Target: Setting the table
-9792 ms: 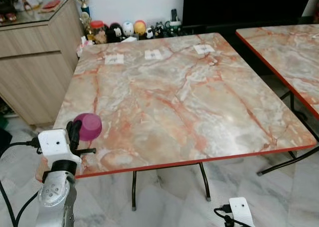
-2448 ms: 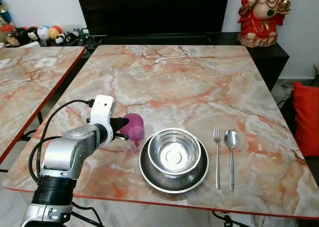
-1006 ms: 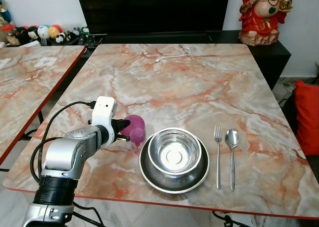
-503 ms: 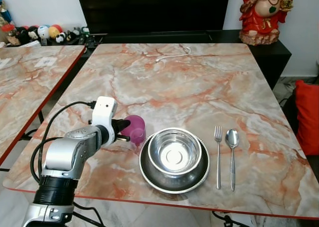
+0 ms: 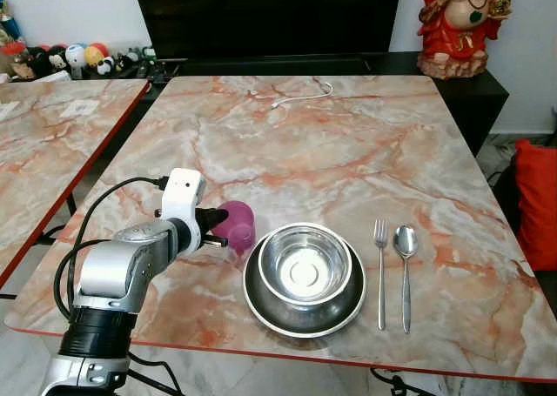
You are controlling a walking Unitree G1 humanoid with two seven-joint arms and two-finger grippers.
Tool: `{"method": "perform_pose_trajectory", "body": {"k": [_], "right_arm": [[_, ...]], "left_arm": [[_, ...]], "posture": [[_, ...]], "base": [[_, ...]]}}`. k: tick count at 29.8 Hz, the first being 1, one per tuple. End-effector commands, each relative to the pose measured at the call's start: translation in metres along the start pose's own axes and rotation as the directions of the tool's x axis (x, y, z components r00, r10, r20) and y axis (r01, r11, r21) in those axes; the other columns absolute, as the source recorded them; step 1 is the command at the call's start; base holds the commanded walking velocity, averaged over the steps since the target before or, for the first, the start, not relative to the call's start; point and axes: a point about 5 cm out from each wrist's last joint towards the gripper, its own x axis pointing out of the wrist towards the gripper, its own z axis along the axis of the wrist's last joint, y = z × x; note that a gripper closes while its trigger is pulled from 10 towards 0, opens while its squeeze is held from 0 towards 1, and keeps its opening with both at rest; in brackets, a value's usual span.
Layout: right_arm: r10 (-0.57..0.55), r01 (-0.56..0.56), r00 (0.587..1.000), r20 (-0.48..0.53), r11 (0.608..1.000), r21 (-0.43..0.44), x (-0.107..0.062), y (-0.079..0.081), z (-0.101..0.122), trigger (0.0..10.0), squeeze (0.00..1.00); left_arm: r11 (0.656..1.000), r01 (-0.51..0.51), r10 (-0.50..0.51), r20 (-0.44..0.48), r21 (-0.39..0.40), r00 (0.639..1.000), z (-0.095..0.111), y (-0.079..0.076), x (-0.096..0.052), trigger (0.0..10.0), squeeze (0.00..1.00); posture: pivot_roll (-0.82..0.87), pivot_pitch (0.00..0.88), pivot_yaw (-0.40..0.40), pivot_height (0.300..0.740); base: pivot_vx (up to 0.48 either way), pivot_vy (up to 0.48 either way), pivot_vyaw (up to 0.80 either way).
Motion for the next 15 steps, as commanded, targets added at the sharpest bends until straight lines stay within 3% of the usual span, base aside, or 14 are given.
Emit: {"method": "perform_pose_trajectory", "body": {"k": [1,4,13,14,15], "right_arm": [[0.002,-0.001,1.000,-0.013,1.000,0.015,-0.0004,0.0021,-0.0023,10.0,0.00],[0.002,-0.002,1.000,-0.013,1.000,0.016,-0.0004,0.0023,-0.0023,10.0,0.00],[0.002,-0.002,1.000,-0.014,1.000,0.015,-0.0004,0.0024,-0.0026,10.0,0.00],[0.003,-0.003,1.000,-0.014,1.000,0.014,-0.0004,0.0024,-0.0026,10.0,0.00],[0.003,-0.003,1.000,-0.014,1.000,0.014,-0.0004,0.0024,-0.0026,10.0,0.00]], "left_arm": [[1.000,-0.012,0.012,-0.007,0.008,1.000,-0.0009,0.0009,-0.0010,10.0,0.45],[1.000,-0.009,0.009,-0.007,0.010,1.000,-0.0013,-0.0002,-0.0010,10.0,0.53],[1.000,-0.010,0.010,-0.009,0.010,1.000,-0.0021,-0.0015,-0.0003,10.0,0.48],[1.000,-0.011,0.011,-0.008,0.008,1.000,-0.0025,-0.0023,0.0001,10.0,0.31],[1.000,-0.011,0.011,-0.007,0.006,1.000,-0.0027,-0.0027,0.0003,10.0,0.31]], "posture": [[-0.07,0.011,0.063,0.740],[-0.07,0.012,0.064,0.740],[-0.07,0.013,0.064,0.740],[-0.07,0.014,0.064,0.740],[-0.07,0.014,0.064,0.740]], "base": [[0.000,0.000,0.00],[0.000,0.000,0.00],[0.000,0.000,0.00],[0.000,0.000,0.00],[0.000,0.000,0.00]]}}
